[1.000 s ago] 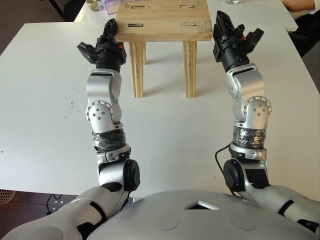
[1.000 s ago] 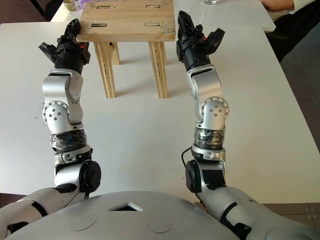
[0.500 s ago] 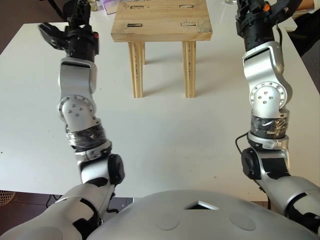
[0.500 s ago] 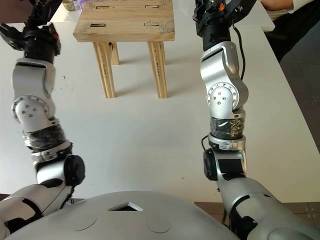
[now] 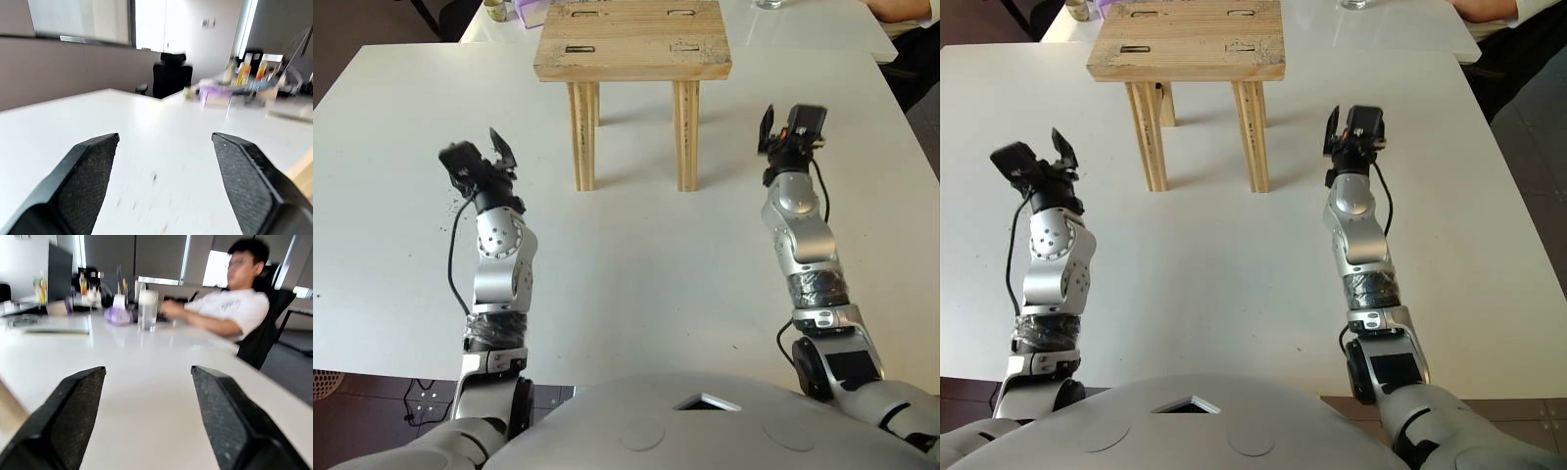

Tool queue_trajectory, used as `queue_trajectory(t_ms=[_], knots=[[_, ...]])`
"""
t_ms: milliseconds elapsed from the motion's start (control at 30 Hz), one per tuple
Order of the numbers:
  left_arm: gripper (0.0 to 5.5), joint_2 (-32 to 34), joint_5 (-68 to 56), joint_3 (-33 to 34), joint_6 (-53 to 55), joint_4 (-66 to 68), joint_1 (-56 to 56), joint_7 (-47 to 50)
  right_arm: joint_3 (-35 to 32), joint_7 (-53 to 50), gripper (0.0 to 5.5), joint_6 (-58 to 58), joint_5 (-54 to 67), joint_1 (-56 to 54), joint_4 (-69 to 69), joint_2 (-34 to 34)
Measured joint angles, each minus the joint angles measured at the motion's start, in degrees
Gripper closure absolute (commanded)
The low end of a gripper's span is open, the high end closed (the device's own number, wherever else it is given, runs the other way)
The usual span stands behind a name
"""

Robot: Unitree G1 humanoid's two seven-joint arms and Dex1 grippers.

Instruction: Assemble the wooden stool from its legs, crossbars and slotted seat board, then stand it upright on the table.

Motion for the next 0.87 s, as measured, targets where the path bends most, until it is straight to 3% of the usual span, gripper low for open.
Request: queue_trajectory(t_ms=[200, 467, 867], knots=[[1.98, -4.5, 2.2, -0.5, -3.5, 7.8, -5.0, -4.9, -0.3, 1.2, 2.28, -1.8, -2.2, -3.0, 4.3, 4.3], [1.98, -7.1, 2.7, 2.8, -5.8, 17.7, -10.5, -7.0, -2.6, 3.5, 2.28, -3.9, -4.3, -3.6, 10.4, 4.9], [1.98, -11.3, 4.1, 4.4, -2.8, 15.6, -16.3, -4.5, -3.1, 2.5, 2.28, -4.9, -8.7, -5.3, 9.3, 7.5]])
